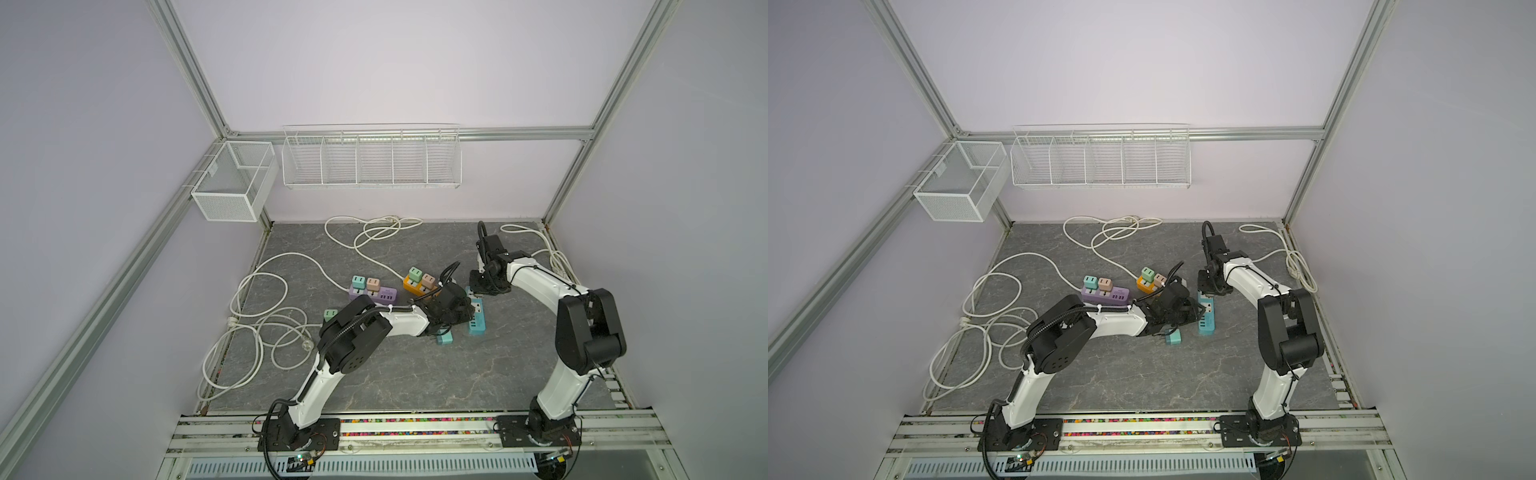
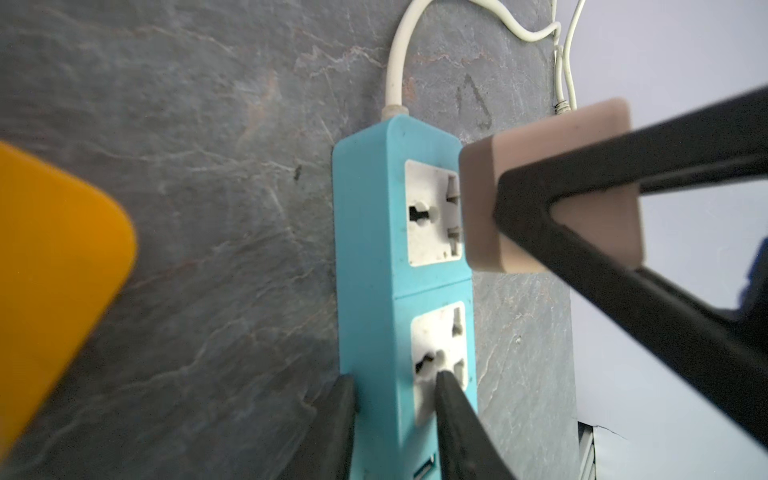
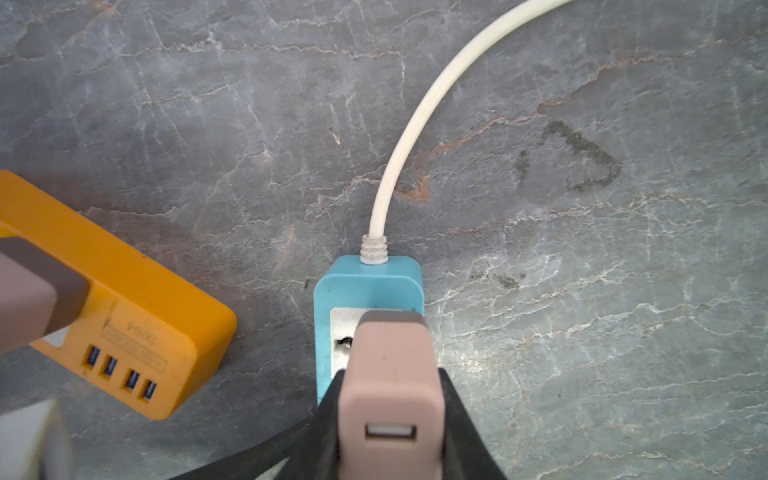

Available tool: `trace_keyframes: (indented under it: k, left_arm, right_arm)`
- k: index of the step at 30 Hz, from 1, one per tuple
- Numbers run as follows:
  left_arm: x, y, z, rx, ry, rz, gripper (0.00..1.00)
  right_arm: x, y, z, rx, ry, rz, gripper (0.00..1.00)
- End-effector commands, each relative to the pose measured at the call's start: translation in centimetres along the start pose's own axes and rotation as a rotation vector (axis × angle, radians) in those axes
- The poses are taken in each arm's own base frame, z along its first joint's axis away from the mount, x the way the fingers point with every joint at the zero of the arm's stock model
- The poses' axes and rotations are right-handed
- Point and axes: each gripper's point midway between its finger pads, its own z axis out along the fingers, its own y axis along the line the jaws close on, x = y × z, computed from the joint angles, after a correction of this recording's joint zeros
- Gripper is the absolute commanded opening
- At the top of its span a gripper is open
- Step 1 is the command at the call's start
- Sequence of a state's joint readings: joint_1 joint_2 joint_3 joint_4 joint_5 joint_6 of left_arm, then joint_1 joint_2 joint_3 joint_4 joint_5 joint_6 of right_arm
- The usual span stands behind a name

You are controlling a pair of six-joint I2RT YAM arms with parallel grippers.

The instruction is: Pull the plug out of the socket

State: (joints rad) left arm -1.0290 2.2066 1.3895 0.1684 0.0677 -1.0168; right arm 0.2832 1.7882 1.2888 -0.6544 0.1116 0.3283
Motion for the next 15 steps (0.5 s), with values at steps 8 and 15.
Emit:
trace_keyframes:
  k: [8,15]
  left_arm:
    - [3.1,5.9,0.3,-0.221,0.091,0.01,0.32]
    - [0.6,2.3,-1.1,-0.183,0.042,0.08,0.36]
  right_arm:
    - [-2.0,-1.5,-6.3,-0.028,-0.174,0.029,0.14]
    - [-1.3,-0.9,-8.9,-0.141,-0.218,0.066,0.14]
